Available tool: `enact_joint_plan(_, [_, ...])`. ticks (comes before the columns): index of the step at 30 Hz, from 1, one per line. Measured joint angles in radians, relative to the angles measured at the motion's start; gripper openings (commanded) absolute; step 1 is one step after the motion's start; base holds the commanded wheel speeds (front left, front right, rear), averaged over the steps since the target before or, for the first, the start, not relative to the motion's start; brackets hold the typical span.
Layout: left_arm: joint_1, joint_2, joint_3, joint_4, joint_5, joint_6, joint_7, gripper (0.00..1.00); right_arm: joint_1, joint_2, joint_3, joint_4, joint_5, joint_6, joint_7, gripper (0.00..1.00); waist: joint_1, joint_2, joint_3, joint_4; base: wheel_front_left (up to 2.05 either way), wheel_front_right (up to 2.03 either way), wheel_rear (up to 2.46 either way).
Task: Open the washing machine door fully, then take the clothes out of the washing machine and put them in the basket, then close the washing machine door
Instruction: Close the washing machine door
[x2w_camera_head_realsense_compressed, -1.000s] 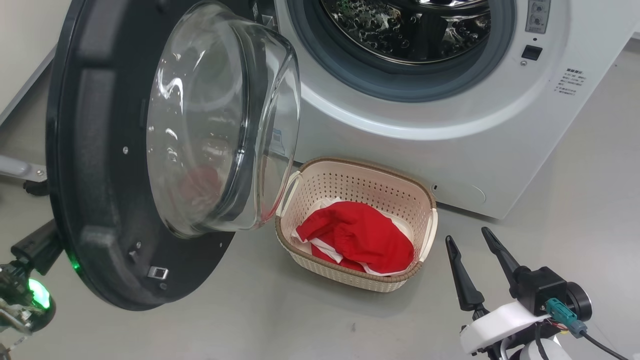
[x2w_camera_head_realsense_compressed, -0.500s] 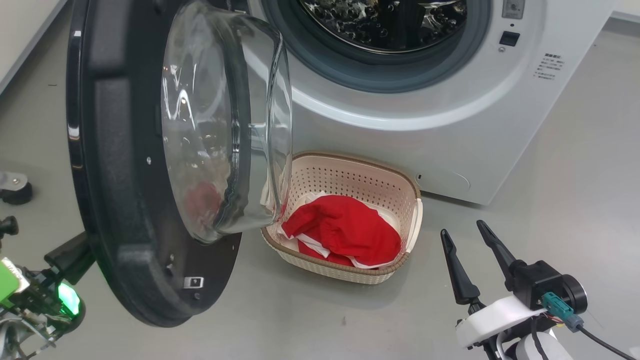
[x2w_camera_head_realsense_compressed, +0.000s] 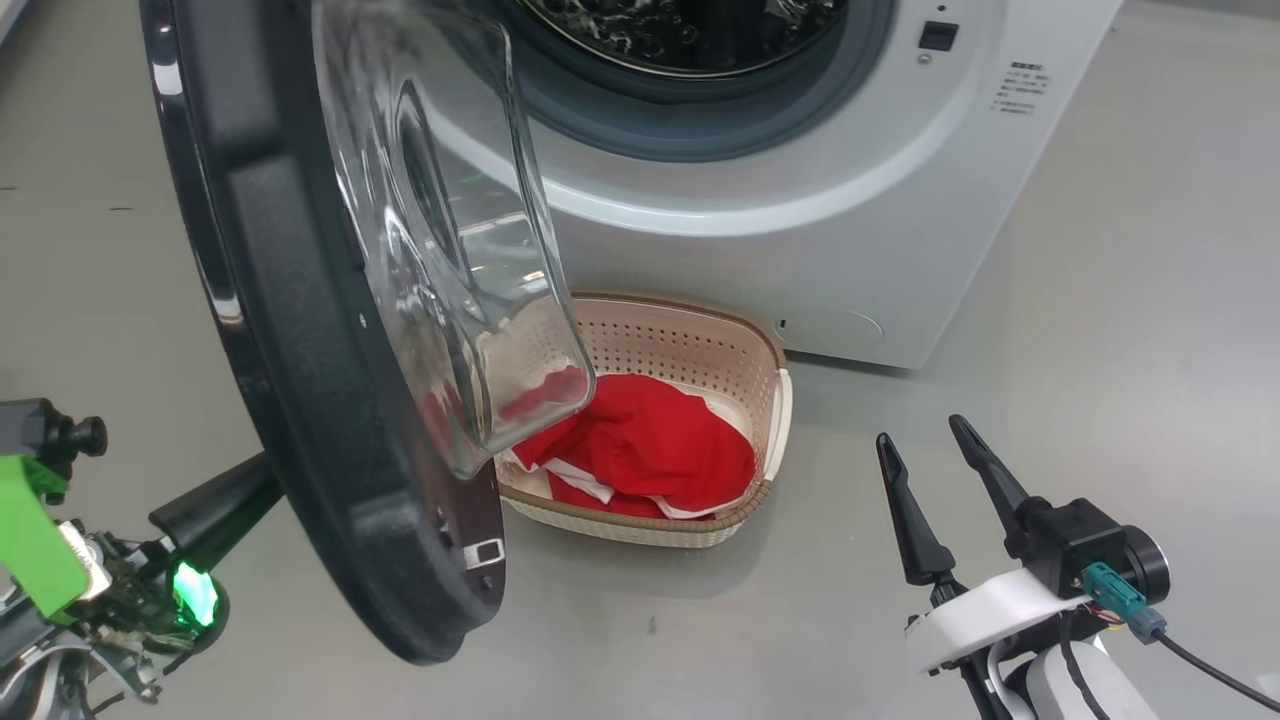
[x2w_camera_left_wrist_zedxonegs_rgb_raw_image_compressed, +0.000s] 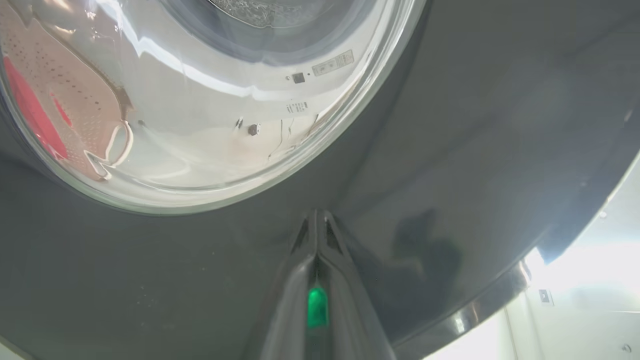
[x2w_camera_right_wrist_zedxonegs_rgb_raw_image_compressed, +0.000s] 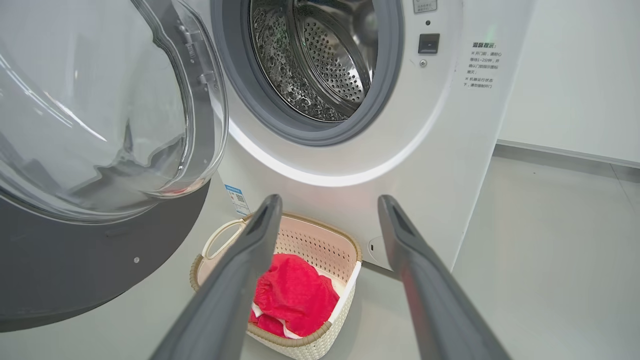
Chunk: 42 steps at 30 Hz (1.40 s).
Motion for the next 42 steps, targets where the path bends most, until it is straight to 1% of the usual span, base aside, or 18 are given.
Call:
enact_joint_plan(13, [-0.003, -0.011, -0.013, -0.06, 0.0, -0.007, 0.017, 0.0, -0.033, 0.01, 0.002, 0.002, 0.006, 0.0, 0.0, 1.0, 0.0, 0.0, 0.035, -0.103, 0.0, 0.0, 0.0])
enact_joint_plan(27, [-0.041, -0.015, -0.028, -0.08, 0.0, -0.005, 0.018, 0.0, -0.056, 0.021, 0.009, 0.011, 0.015, 0.0, 0.0, 1.0, 0.0, 0.0, 0.069, -0.226, 0.0, 0.0, 0.0])
enact_joint_plan(42, [-0.147, -0.046, -0.037, -0.078, 0.004, 0.038, -0.016, 0.0, -0.09, 0.026, 0.006, 0.003, 0.035, 0.001, 0.0, 1.0, 0.0, 0.0, 0.121, -0.341, 0.0, 0.0, 0.0])
